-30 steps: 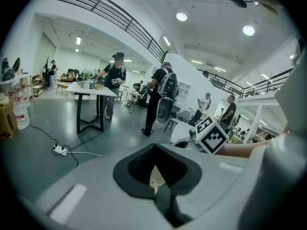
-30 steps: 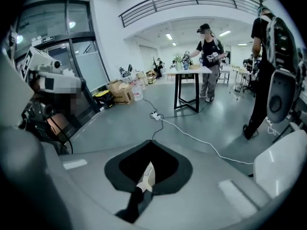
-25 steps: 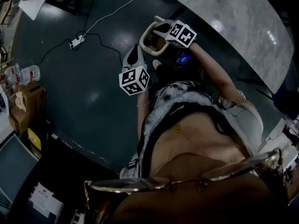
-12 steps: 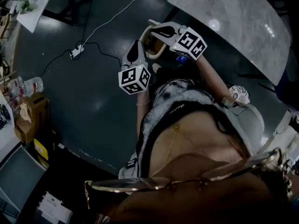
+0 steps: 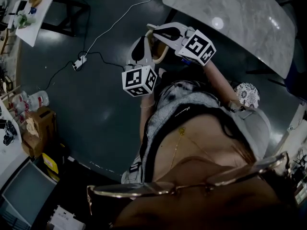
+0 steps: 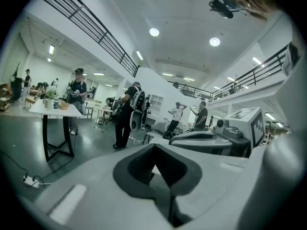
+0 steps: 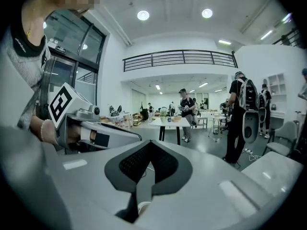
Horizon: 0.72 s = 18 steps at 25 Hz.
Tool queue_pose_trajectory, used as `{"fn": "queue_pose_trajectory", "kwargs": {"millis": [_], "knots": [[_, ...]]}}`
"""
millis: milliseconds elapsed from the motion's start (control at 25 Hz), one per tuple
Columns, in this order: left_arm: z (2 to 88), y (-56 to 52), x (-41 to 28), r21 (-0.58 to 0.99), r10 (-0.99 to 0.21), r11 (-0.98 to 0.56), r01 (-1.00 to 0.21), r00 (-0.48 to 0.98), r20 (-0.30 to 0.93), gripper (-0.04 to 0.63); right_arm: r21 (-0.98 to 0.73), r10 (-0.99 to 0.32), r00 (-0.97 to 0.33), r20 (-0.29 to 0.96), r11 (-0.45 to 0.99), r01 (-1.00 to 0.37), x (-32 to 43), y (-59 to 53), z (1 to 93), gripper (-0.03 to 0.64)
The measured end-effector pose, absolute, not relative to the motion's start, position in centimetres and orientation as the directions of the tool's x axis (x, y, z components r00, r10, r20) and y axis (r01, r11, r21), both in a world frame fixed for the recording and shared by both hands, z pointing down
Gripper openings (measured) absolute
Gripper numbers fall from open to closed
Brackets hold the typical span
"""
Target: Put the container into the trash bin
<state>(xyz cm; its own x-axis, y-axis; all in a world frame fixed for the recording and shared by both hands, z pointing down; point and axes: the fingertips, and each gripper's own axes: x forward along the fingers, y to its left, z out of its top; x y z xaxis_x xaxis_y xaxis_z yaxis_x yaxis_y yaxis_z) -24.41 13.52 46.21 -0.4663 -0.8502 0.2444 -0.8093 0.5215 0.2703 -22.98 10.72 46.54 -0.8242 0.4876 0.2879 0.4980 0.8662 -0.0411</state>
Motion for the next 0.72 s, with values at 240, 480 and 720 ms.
{"fn": "queue_pose_trajectory", "kwargs": {"millis": [240,480,720], "knots": [[44.1,11.6,-23.7,0.26,-0.886,0.461,-0.848,-0.422,0.194,0.0,-0.034,0.449,-0.861,0.239,0.89,0.454,-22.2,9.5,44.6,0.026],[43.7,10.0,-22.9,0.257,-0.905,0.422,-0.87,-0.384,0.186,0.0,-0.03,0.413,-0.88,0.233,0.908,0.418,-21.5,8.1,44.2,0.025],[43.6,9.4,-22.7,0.254,-0.91,0.407,-0.877,-0.368,0.189,0.0,-0.028,0.399,-0.885,0.241,0.914,0.404,-21.3,7.4,44.2,0.025]]}}
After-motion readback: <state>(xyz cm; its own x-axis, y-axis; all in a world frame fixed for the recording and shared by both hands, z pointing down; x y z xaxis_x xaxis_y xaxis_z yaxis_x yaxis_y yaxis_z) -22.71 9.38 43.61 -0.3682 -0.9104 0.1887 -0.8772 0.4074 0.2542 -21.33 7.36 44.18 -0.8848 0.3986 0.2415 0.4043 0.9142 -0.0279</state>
